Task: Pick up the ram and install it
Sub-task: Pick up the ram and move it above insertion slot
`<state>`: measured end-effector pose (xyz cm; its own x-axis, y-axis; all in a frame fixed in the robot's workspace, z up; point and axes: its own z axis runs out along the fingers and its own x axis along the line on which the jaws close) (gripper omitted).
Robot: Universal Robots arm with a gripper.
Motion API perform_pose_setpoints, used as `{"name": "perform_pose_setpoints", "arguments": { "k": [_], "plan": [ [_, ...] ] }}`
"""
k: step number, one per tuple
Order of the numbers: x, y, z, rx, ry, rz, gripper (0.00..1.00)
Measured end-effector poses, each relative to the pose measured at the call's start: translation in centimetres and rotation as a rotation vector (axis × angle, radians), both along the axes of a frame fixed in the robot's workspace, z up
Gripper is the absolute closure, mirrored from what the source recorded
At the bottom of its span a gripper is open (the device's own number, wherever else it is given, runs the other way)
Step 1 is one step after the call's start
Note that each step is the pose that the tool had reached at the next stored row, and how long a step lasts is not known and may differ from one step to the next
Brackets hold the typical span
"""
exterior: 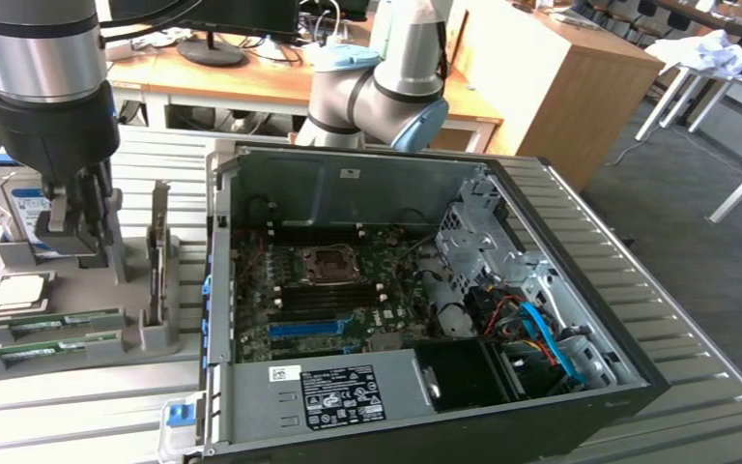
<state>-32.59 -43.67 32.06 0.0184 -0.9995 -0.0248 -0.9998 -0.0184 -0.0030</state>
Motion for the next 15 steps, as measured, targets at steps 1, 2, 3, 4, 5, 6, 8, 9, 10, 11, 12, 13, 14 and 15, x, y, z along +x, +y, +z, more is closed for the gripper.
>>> {"name": "perform_pose_setpoints", "arguments": {
  "k": [1, 2, 3, 4, 5, 6, 8, 9, 10, 11, 12, 13, 14, 15],
  "plan": [
    [0.00, -0.01, -0.05, 0.0000, 0.0000, 0.000, 0.64],
    [0.00, -0.02, -0.09, 0.0000, 0.0000, 0.000, 0.64],
    [0.00, -0.03, -0.14, 0.0000, 0.0000, 0.000, 0.64],
    [0.00, -0.04, -0.18, 0.0000, 0.0000, 0.000, 0.64],
    [0.00, -0.05, -0.22, -0.0001, 0.0001, 0.000, 0.64],
    [0.00, -0.06, -0.26, -0.0001, 0.0001, 0.000, 0.64],
    [0.00, -0.08, -0.35, 0.0000, 0.0000, 0.000, 0.64],
    [0.00, -0.09, -0.40, 0.0000, 0.0000, 0.000, 0.64],
    [0.00, -0.09, -0.45, 0.0000, 0.0000, 0.000, 0.64],
    [0.00, -0.10, -0.49, 0.0000, 0.0000, 0.000, 0.64],
    [0.00, -0.11, -0.53, 0.0000, 0.0000, 0.000, 0.64],
    [0.00, -0.12, -0.58, 0.0000, 0.0000, 0.000, 0.64],
    [0.00, -0.13, -0.62, -0.0001, 0.0001, 0.000, 0.64],
    [0.00, -0.14, -0.66, -0.0001, 0.0001, 0.000, 0.64]
  ]
}}
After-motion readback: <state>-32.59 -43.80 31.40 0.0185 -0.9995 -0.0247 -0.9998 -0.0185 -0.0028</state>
